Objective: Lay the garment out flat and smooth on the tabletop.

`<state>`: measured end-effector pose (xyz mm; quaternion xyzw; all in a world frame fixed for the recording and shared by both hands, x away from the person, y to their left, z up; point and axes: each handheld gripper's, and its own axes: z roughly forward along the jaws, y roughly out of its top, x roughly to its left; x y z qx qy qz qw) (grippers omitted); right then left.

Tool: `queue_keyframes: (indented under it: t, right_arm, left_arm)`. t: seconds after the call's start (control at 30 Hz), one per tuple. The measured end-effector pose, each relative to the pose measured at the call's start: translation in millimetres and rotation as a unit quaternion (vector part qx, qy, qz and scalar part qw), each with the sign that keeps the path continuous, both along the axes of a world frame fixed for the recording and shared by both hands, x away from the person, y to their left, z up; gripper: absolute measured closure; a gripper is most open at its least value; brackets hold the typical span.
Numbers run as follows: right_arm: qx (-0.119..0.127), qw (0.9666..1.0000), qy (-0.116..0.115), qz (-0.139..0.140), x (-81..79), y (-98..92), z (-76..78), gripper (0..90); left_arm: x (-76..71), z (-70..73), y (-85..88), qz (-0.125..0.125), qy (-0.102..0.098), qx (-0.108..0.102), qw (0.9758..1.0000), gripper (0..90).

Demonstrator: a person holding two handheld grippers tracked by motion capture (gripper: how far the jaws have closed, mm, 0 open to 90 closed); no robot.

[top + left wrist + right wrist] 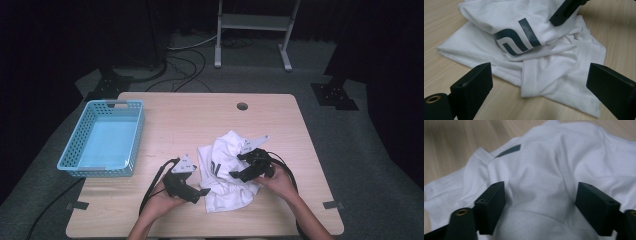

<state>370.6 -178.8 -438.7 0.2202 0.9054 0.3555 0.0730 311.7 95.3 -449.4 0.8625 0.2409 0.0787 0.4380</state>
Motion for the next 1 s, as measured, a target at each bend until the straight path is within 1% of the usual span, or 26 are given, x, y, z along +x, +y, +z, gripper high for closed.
queue_keyframes:
  t: [0.03,0.07,0.13,0.17,0.2,0.23,0.27,0.37,0.4,0.43,0.47,0.53,0.6,0.7,0.8,0.9,1.0]
  right_arm:
    - [-0.013,0.9999,0.006,0.0,3.4,2.8,-3.7,32.9]
    - [-0.019,0.9998,0.009,0.001,4.6,4.3,-5.8,38.6]
    - [-0.027,0.9996,0.004,0.005,4.2,5.0,-8.4,53.8]
    - [-0.023,0.9997,0.006,0.007,3.2,3.6,-7.5,62.8]
    - [-0.015,0.9998,0.011,0.009,2.9,1.2,-5.7,69.2]
    - [-0.012,0.9998,0.015,0.011,2.7,-1.3,-3.9,74.1]
    - [-0.011,0.9997,0.015,0.014,2.5,-3.4,-2.0,76.0]
    - [-0.018,0.9996,0.007,0.021,-0.9,-6.6,3.3,77.8]
    - [-0.016,0.9996,0.005,0.023,-2.9,-7.7,5.7,77.8]
    - [-0.013,0.9996,0.002,0.025,-4.3,-8.9,7.8,77.8]
    - [-0.012,0.9996,0.002,0.026,-5.5,-10.0,9.7,77.8]
    - [-0.006,0.9996,0.001,0.026,-7.6,-13.2,13.8,77.8]
    - [-0.003,0.9997,0.001,0.025,-9.1,-16.9,16.4,77.8]
    - [0.002,0.9997,-0.004,0.022,-12.4,-25.0,20.8,77.8]
    - [0.017,0.9997,-0.007,0.017,-17.4,-38.0,27.4,77.9]
    - [0.015,0.9998,-0.01,0.01,-22.5,-51.2,30.9,77.8]
    - [0.014,0.9999,-0.008,-0.001,-25.7,-65.2,29.2,77.9]
  left_arm:
    - [1.7,-1.0,-1.8,-0.002,0.001,0.0,1.0,5.8]
    - [4.5,-2.2,-4.7,-0.005,0.003,0.0,1.0,5.9]
    - [7.7,-3.1,-8.0,-0.012,0.003,0.002,0.9999,8.8]
    - [9.0,-3.5,-10.1,-0.012,0.003,0.003,0.9999,8.8]
    - [10.3,-3.9,-12.1,-0.014,0.004,0.003,0.9999,8.8]
    - [11.5,-4.4,-14.2,-0.014,0.004,0.004,0.9999,8.9]
    - [12.9,-4.8,-15.8,-0.017,0.004,0.005,0.9998,11.4]
    - [17.6,-6.6,-21.1,-0.018,0.012,0.002,0.9998,16.7]
    - [18.9,-7.2,-22.7,-0.02,0.013,0.0,0.9997,21.1]
    - [19.8,-7.8,-24.2,-0.018,0.015,0.001,0.9997,23.2]
    - [21.0,-8.6,-26.4,-0.018,0.017,0.005,0.9997,24.7]
    - [22.9,-10.8,-31.0,-0.023,0.019,0.014,0.9995,31.9]
    - [24.5,-13.3,-35.9,-0.03,0.024,0.025,0.999,35.4]
    - [24.6,-15.2,-40.3,-0.034,0.029,0.031,0.9985,36.3]
    - [24.6,-15.9,-43.6,-0.035,0.03,0.036,0.9983,33.6]
    - [25.6,-16.9,-46.1,-0.035,0.027,0.042,0.9982,33.6]
    - [25.9,-17.4,-48.7,-0.043,0.02,0.057,0.9973,35.6]
